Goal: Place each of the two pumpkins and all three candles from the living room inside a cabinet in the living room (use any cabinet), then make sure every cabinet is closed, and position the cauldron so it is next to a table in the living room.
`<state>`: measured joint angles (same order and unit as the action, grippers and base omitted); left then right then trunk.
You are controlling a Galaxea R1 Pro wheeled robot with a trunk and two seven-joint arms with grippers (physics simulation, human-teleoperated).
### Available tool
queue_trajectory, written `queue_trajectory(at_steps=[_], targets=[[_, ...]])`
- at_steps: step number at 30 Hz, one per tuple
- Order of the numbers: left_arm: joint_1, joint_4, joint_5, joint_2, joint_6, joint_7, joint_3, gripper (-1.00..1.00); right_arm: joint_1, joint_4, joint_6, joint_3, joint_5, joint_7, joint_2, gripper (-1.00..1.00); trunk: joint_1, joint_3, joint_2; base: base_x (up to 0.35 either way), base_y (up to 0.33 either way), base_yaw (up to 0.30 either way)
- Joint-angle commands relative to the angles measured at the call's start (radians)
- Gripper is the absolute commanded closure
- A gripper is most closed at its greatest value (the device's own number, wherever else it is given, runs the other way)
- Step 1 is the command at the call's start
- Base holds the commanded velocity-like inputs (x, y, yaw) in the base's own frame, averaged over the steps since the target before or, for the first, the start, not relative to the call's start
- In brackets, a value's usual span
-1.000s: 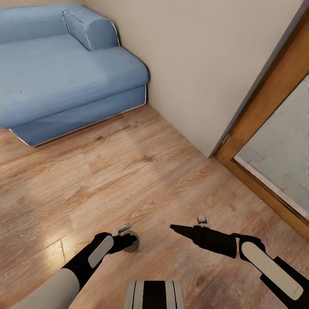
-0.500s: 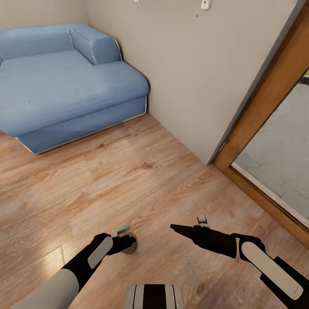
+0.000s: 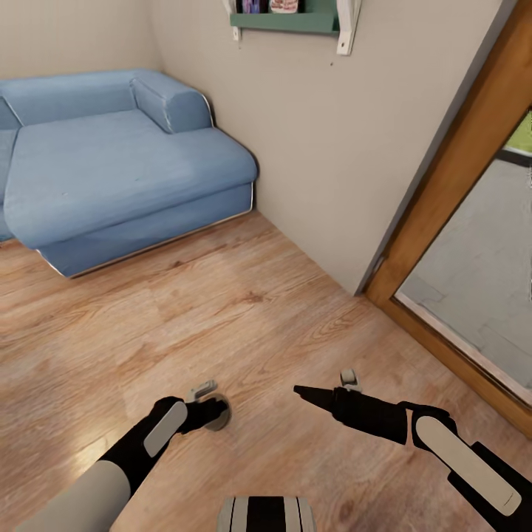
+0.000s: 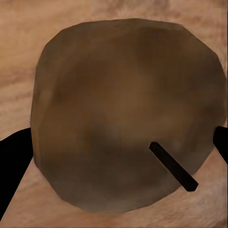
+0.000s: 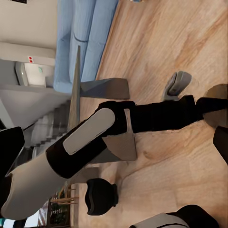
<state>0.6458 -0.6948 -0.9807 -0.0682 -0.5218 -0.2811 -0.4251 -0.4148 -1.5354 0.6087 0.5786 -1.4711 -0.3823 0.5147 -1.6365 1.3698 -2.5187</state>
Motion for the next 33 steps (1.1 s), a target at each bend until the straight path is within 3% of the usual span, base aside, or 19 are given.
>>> queue_trajectory(at_steps=[1, 7, 11, 14, 17, 20, 23, 30, 33], targets=[[0.0, -0.01, -0.016, -0.003, -0.004, -0.012, 0.004, 1.0, -0.001, 0.001, 0.002, 0.001, -0.004, -0.001, 0.001, -1.0, 0.001, -0.003, 0.0, 0.0, 0.0, 0.0], [-0.001, -0.053, -0.036, -0.046, -0.017, -0.008, 0.056, 1.0, -0.001, 0.012, 0.002, -0.001, -0.007, -0.001, 0.002, -1.0, 0.003, -0.026, 0.001, -0.028, 0.003, 0.0], [-0.008, -0.156, -0.083, -0.092, -0.073, -0.007, 0.079, 1.0, -0.001, 0.041, 0.0, -0.003, -0.007, -0.001, 0.002, -1.0, 0.005, -0.042, 0.002, -0.227, 0.058, 0.0], [-0.011, -0.222, -0.172, -0.142, -0.109, -0.008, 0.083, 1.0, -0.001, 0.077, -0.002, -0.004, -0.006, -0.001, 0.002, -1.0, 0.006, -0.053, 0.003, -0.063, 0.017, 0.0], [-0.012, -0.239, -0.289, -0.191, -0.144, -0.009, 0.083, 1.0, -0.001, 0.113, -0.003, -0.005, -0.007, -0.001, 0.002, -1.0, 0.008, -0.065, 0.004, -0.016, 0.004, 0.0], [-0.012, -0.243, -0.345, -0.222, -0.168, -0.009, 0.083, 1.0, -0.001, 0.123, -0.003, -0.006, -0.007, 0.002, 0.002, -1.0, 0.009, -0.077, 0.004, -0.003, 0.001, 0.0], [-0.013, -0.244, -0.368, -0.237, -0.175, -0.008, 0.082, 1.0, -0.001, 0.127, 0.0, -0.006, -0.008, 0.004, 0.002, -1.0, 0.01, -0.088, 0.005, -0.052, 0.0, 0.0], [-0.013, -0.244, -0.369, -0.239, -0.175, -0.014, 0.081, 1.0, -0.001, 0.13, -0.007, -0.006, -0.006, 0.009, 0.001, -1.0, 0.014, -0.115, 0.007, -0.283, 0.0, 0.0], [-0.013, -0.244, -0.369, -0.239, -0.175, -0.016, 0.082, 1.0, -0.001, 0.158, -0.009, -0.005, -0.006, 0.01, 0.001, -1.0, 0.014, -0.116, 0.007, -0.344, 0.0, 0.013]])
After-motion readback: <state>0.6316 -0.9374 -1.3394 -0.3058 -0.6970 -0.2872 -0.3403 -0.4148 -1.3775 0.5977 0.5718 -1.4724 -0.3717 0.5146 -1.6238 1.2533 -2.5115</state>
